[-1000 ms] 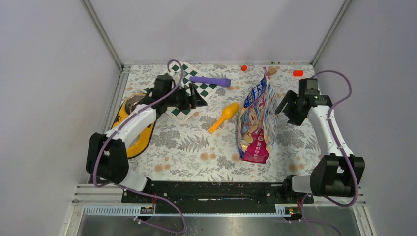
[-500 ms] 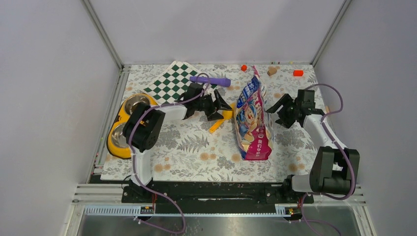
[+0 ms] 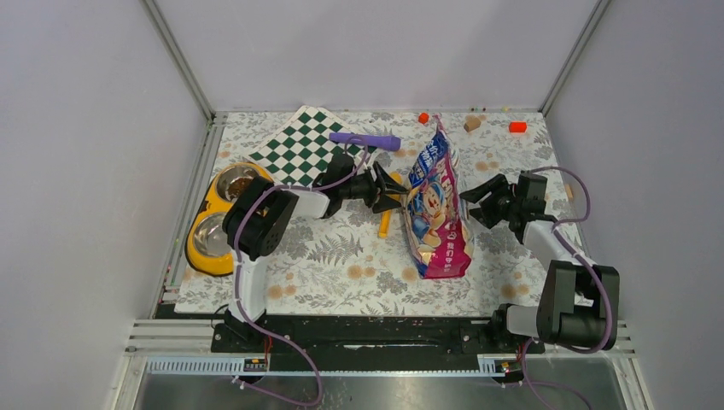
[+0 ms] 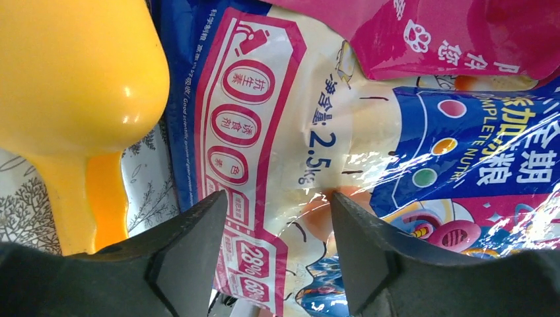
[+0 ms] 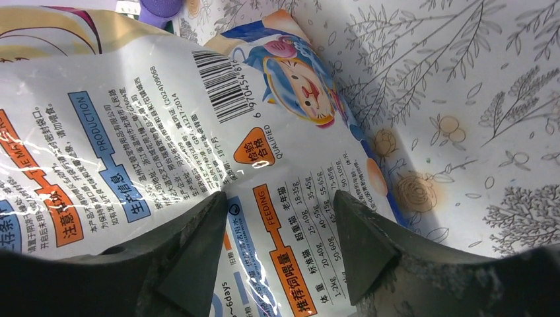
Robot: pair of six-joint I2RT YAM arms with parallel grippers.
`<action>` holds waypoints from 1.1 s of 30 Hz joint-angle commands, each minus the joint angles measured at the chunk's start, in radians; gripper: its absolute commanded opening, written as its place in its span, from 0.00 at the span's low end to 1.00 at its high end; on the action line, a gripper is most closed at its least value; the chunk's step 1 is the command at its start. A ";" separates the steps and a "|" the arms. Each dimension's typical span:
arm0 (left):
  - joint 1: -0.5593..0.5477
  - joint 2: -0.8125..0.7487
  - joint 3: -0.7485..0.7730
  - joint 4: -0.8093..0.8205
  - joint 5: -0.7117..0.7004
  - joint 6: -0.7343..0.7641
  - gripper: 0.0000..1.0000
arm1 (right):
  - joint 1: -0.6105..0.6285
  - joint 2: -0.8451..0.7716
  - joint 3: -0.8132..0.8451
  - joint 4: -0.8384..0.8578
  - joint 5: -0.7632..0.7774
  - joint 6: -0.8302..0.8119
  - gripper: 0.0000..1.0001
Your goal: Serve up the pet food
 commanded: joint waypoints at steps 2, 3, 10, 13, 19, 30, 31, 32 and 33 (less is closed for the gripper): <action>-0.031 -0.058 -0.066 0.140 -0.016 -0.036 0.56 | 0.121 -0.032 -0.144 -0.128 -0.173 0.108 0.66; -0.032 -0.068 -0.076 0.136 -0.024 -0.036 0.54 | 0.151 -0.037 -0.150 -0.114 -0.176 0.123 0.66; -0.032 -0.155 -0.161 0.050 -0.078 0.017 0.46 | 0.242 -0.013 -0.174 0.016 -0.183 0.197 0.66; -0.032 -0.234 -0.256 0.077 -0.136 0.018 0.40 | 0.283 0.000 -0.178 0.051 -0.168 0.218 0.66; 0.009 -0.335 -0.256 0.048 -0.164 0.062 0.40 | 0.291 -0.068 -0.021 -0.212 -0.060 0.082 0.60; 0.046 -0.544 0.158 -0.645 -0.444 0.495 0.59 | 0.289 -0.221 0.634 -0.670 0.396 -0.315 0.84; 0.046 -0.560 0.181 -0.680 -0.471 0.527 0.62 | 0.289 -0.245 0.661 -0.657 0.410 -0.331 0.93; 0.048 -0.577 0.201 -0.715 -0.501 0.555 0.65 | 0.289 -0.277 0.676 -0.630 0.414 -0.350 0.98; 0.049 -0.593 0.220 -0.740 -0.525 0.585 0.68 | 0.289 -0.311 0.676 -0.589 0.401 -0.384 0.99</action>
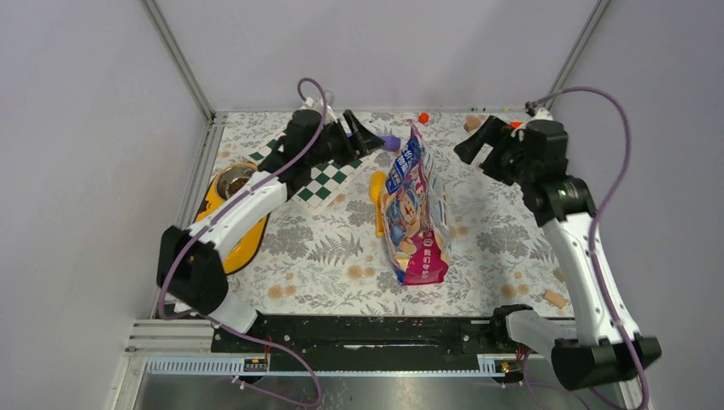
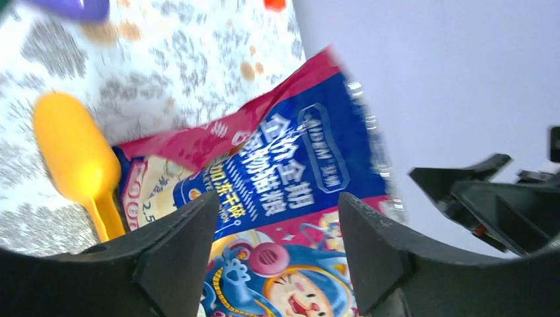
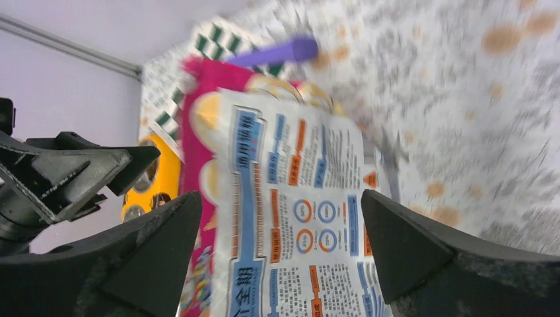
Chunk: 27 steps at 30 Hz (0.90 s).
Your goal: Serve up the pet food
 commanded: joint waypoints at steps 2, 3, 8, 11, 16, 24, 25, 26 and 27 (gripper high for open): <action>0.011 -0.126 0.131 -0.267 -0.215 0.246 0.76 | 0.002 -0.191 0.026 0.082 0.063 -0.154 0.99; 0.013 -0.140 0.148 -0.290 -0.242 0.267 0.85 | 0.002 -0.222 0.007 0.136 0.063 -0.134 1.00; 0.025 -0.212 0.178 -0.338 -0.351 0.380 0.99 | 0.002 -0.242 0.008 0.185 -0.042 -0.130 0.99; 0.032 -0.249 0.166 -0.297 -0.297 0.419 0.99 | 0.002 -0.171 0.074 0.125 -0.264 -0.176 0.83; 0.033 -0.261 0.089 -0.099 -0.022 0.343 0.93 | 0.037 -0.047 0.161 0.004 -0.366 -0.155 0.73; -0.011 -0.202 0.052 0.034 0.101 0.190 0.80 | 0.144 -0.002 0.160 -0.092 -0.230 -0.240 0.76; -0.018 -0.198 0.050 0.035 0.101 0.187 0.79 | 0.155 0.008 0.171 -0.118 -0.211 -0.246 0.74; -0.024 -0.193 0.051 0.035 0.101 0.185 0.79 | 0.161 0.016 0.177 -0.137 -0.202 -0.249 0.70; -0.029 -0.189 0.051 0.035 0.101 0.181 0.78 | 0.167 0.024 0.180 -0.152 -0.199 -0.252 0.65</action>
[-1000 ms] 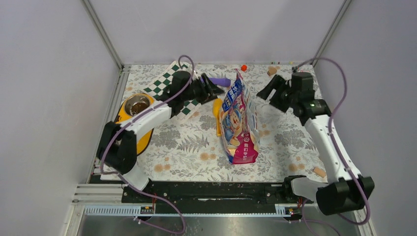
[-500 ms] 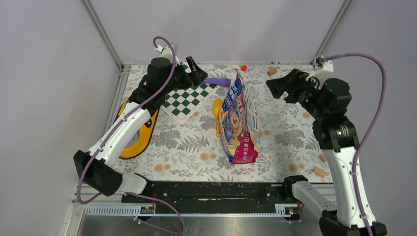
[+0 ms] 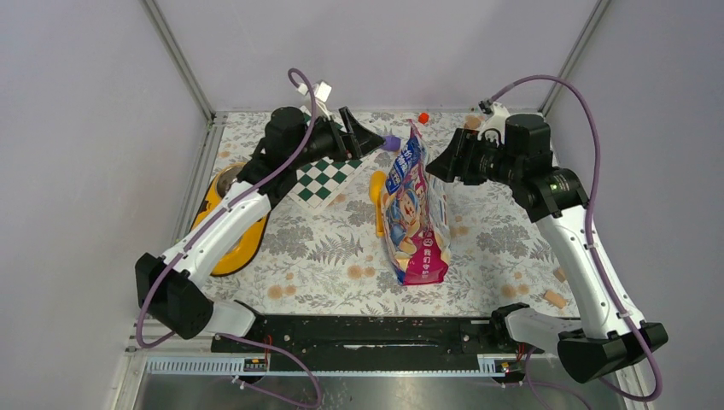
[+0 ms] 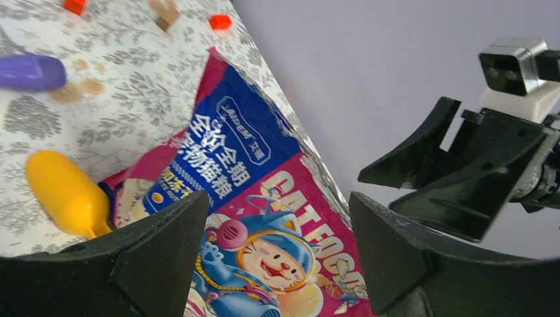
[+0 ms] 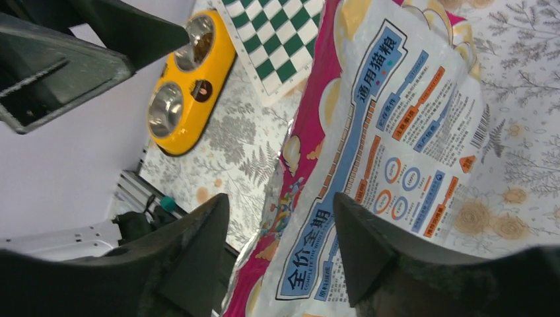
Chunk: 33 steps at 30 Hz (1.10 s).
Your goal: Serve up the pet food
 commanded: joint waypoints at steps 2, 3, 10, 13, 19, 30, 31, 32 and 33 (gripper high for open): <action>-0.027 0.019 0.000 0.092 0.062 -0.045 0.77 | 0.039 0.038 0.054 -0.109 0.053 -0.052 0.55; -0.030 0.024 0.000 0.091 0.062 -0.046 0.77 | 0.045 0.044 0.053 -0.117 0.053 -0.053 0.52; -0.040 0.039 0.007 0.091 0.061 -0.058 0.76 | 0.076 0.065 0.045 -0.101 0.040 -0.025 0.52; -0.043 0.043 0.010 0.092 0.061 -0.062 0.75 | 0.077 0.059 0.029 -0.067 0.039 0.011 0.52; -0.045 0.046 0.010 0.092 0.057 -0.065 0.74 | 0.077 0.066 0.012 -0.041 0.060 0.060 0.47; -0.046 0.039 -0.004 0.090 0.056 -0.070 0.71 | 0.077 0.053 -0.004 -0.031 0.106 0.118 0.19; -0.046 0.039 -0.004 0.090 0.057 -0.070 0.71 | 0.077 0.055 -0.006 -0.028 0.101 0.129 0.19; -0.046 0.038 -0.005 0.090 0.059 -0.070 0.71 | 0.077 0.057 -0.007 -0.023 0.096 0.139 0.19; -0.047 0.038 -0.006 0.090 0.060 -0.070 0.71 | 0.076 0.059 -0.008 -0.018 0.090 0.150 0.20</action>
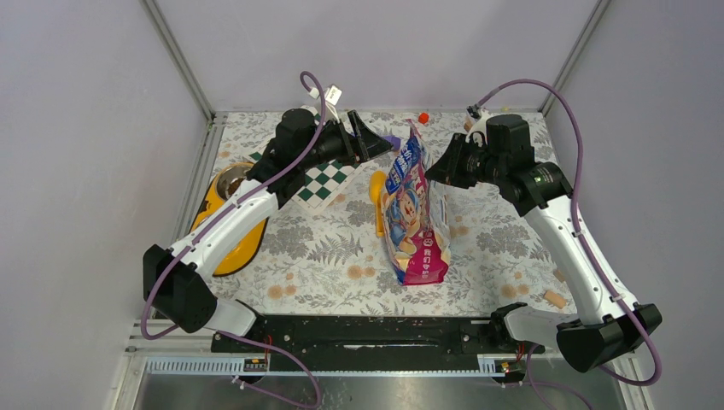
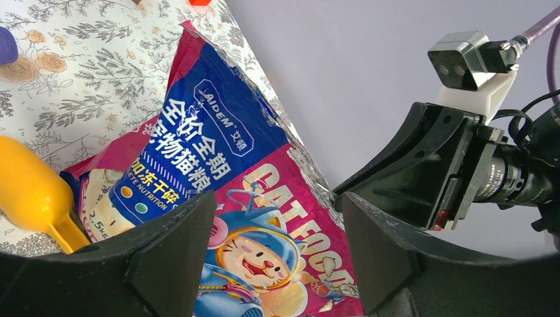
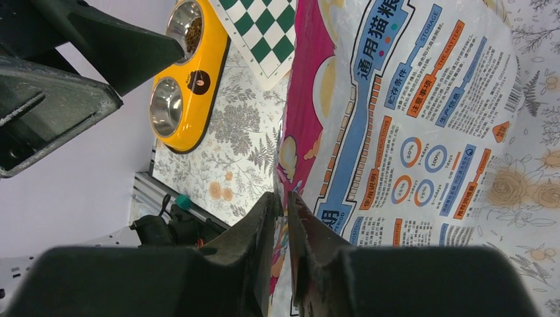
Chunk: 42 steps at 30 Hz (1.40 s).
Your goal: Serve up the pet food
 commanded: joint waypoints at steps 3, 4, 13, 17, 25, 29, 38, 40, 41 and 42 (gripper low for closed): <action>-0.005 -0.008 -0.003 0.058 0.028 -0.008 0.70 | 0.005 -0.007 -0.013 0.041 0.015 0.074 0.32; -0.004 -0.009 -0.003 0.057 0.029 -0.008 0.70 | 0.005 -0.008 -0.013 0.044 0.017 0.085 0.36; -0.004 -0.017 -0.004 0.049 0.021 0.006 0.70 | 0.005 -0.017 -0.009 0.089 0.007 0.164 0.44; -0.004 -0.015 -0.001 0.049 0.023 0.007 0.70 | 0.005 -0.011 -0.011 0.089 0.028 0.170 0.38; -0.004 -0.011 0.005 0.042 0.025 0.013 0.69 | 0.005 -0.006 -0.025 0.089 0.049 0.173 0.26; -0.005 -0.007 0.007 0.039 0.028 0.014 0.69 | 0.005 -0.003 -0.027 0.088 0.056 0.172 0.23; -0.005 -0.003 0.011 0.038 0.030 0.012 0.69 | 0.005 0.014 0.036 0.073 0.122 0.186 0.08; -0.005 -0.003 0.011 0.037 0.031 0.014 0.69 | 0.005 0.024 0.038 0.071 0.116 0.184 0.07; -0.005 -0.003 0.011 0.036 0.031 0.014 0.69 | 0.005 0.024 0.036 0.072 0.117 0.184 0.07; -0.005 -0.003 0.010 0.035 0.030 0.015 0.69 | 0.005 0.027 0.034 0.071 0.117 0.180 0.07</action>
